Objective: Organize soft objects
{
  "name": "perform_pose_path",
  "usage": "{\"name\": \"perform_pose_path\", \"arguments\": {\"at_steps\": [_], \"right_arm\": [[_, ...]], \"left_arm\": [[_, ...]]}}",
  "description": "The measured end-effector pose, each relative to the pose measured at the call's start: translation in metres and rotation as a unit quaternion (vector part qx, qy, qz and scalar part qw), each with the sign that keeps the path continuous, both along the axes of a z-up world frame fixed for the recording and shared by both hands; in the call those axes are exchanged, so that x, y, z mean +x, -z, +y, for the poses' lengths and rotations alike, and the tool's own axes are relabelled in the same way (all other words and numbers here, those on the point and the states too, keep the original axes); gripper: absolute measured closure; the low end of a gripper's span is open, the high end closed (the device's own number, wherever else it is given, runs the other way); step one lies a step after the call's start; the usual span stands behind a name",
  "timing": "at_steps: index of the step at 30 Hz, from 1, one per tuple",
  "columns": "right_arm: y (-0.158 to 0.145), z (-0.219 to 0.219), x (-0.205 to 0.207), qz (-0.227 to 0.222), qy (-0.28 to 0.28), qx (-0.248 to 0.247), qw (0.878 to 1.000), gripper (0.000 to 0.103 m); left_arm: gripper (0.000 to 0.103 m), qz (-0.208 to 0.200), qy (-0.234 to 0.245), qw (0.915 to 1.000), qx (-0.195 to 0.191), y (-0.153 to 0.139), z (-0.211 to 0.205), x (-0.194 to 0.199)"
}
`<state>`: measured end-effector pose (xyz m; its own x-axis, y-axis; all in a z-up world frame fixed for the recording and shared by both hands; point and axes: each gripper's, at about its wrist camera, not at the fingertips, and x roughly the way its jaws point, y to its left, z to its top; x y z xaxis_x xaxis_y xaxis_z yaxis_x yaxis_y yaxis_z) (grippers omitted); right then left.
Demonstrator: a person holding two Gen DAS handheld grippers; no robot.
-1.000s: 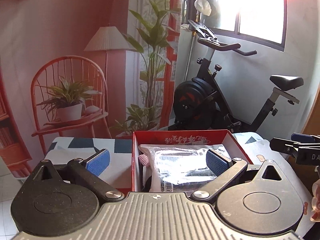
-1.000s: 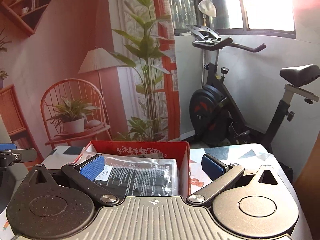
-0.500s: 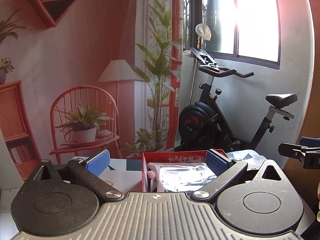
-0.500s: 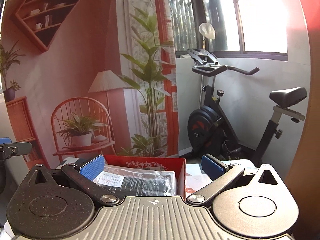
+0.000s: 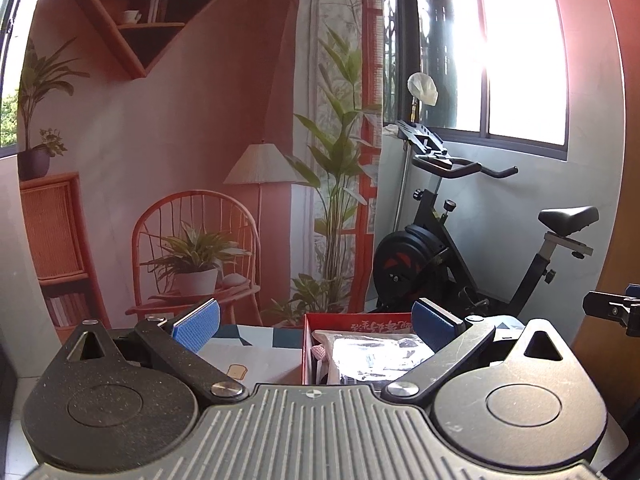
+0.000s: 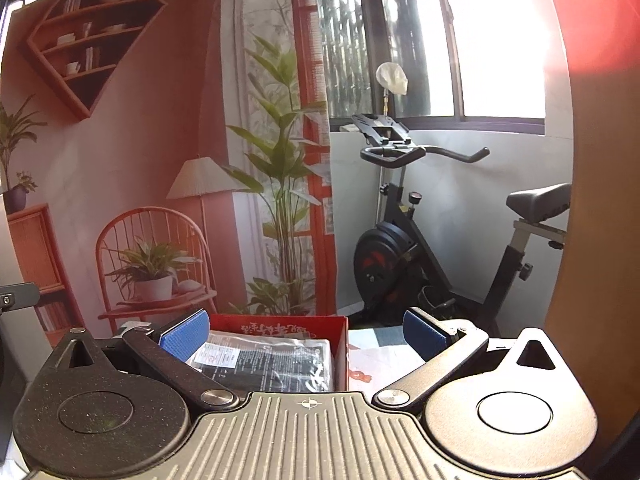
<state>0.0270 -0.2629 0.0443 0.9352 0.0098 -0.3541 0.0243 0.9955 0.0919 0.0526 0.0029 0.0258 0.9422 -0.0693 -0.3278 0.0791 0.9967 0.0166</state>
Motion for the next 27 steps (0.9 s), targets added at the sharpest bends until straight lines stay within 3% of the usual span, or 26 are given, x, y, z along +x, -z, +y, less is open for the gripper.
{"name": "perform_pose_path", "arguments": {"at_steps": [27], "right_arm": [[0.0033,0.003,0.0025,0.012,0.016,-0.012,1.0,0.0]], "left_arm": [[0.0,0.014,-0.018,0.9997,0.0,0.0013,0.0017,-0.0032]]}}
